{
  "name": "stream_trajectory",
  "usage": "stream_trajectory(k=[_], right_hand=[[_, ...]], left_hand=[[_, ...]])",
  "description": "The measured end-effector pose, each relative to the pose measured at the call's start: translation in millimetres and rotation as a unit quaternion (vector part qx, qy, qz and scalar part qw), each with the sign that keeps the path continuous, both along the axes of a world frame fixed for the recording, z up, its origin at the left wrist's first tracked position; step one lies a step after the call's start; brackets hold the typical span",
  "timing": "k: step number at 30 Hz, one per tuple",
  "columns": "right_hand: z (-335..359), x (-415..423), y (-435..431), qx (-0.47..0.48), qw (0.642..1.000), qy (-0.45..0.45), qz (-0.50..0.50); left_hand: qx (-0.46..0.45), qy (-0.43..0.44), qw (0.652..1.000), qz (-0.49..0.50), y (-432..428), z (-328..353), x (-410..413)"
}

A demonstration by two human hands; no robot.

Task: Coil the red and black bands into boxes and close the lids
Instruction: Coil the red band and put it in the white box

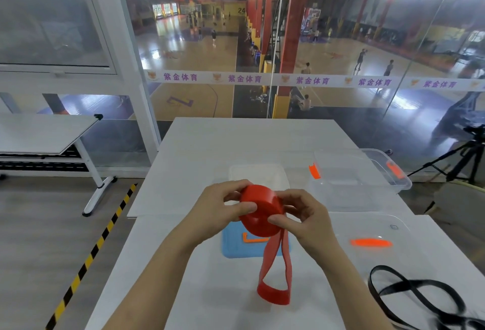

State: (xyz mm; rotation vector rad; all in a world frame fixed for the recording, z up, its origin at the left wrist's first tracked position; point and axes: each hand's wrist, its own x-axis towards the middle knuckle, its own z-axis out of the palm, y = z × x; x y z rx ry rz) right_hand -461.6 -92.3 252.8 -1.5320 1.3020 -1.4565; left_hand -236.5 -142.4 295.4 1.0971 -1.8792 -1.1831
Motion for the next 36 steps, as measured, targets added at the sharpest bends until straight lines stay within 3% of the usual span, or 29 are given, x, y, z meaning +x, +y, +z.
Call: stream_trajectory(k=[4, 7, 9, 12, 17, 19, 24, 28, 33, 36], right_hand=[[-4, -3, -1, 0.007, 0.999, -0.022, -0.022], [-2, -5, -3, 0.001, 0.999, -0.020, -0.028], [1, -8, -3, 0.003, 0.999, -0.025, -0.022], [3, -10, -5, 0.016, 1.000, -0.011, -0.004], [7, -7, -8, 0.033, 0.997, 0.058, 0.036], [9, -6, -7, 0.030, 0.997, 0.058, 0.041], [8, -8, -9, 0.021, 0.999, 0.029, 0.040], [2, -8, -8, 0.033, 0.998, -0.049, 0.013], [6, -6, -9, 0.013, 0.999, -0.035, 0.005], [8, -6, -8, 0.014, 1.000, 0.020, 0.014]], left_hand=[[0.045, 0.089, 0.995, 0.015, -2, 3, 1], [0.079, 0.087, 0.993, -0.007, -3, -1, 1], [0.096, 0.040, 0.994, -0.027, -6, -3, 5], [0.044, -0.090, 0.994, -0.037, -12, -5, 10], [-0.022, -0.182, 0.982, -0.051, -9, 2, -4], [-0.021, -0.161, 0.986, -0.036, -9, 3, -5], [0.046, 0.005, 0.999, -0.010, -9, -1, 2], [0.078, 0.083, 0.993, 0.010, -8, 2, 4], [0.107, 0.023, 0.994, -0.028, -12, -4, 8], [0.059, -0.055, 0.996, -0.032, -14, -5, 10]])
